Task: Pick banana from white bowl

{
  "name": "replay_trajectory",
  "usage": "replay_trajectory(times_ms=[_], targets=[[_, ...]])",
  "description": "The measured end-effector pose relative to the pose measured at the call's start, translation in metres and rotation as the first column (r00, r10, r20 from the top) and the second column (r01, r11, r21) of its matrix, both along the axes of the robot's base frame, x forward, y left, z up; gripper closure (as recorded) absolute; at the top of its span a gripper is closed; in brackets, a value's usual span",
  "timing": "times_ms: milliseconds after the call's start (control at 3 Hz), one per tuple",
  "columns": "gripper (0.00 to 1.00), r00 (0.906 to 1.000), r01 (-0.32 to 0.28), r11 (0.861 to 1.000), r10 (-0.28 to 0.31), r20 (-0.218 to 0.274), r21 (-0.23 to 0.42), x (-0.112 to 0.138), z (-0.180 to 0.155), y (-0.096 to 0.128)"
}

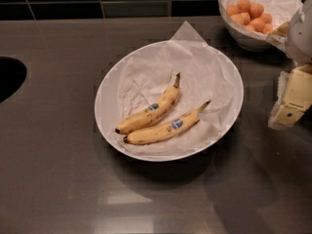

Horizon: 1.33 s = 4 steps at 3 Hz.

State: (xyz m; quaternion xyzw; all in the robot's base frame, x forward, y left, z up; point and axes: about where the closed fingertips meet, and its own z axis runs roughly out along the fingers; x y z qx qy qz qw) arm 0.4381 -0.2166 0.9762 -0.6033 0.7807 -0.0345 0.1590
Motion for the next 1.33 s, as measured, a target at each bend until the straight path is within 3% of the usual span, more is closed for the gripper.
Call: replay_trajectory(times_ms=[333,667,1000,1333], targets=[[0.00,1.0000,0.000,1.000,0.000,0.000,0.000,0.000,0.000,0.000],[0.00,0.9977,-0.068,0.998,0.068,-0.001,-0.013,0.021,-0.003,0.030],[0.00,0.9857,-0.168,0.985,0.167,-0.021,-0.029,0.049,-0.009,0.073],[0.00,0.9652,-0.259,0.965,0.258,-0.045,-0.036,0.069,-0.020,0.111]])
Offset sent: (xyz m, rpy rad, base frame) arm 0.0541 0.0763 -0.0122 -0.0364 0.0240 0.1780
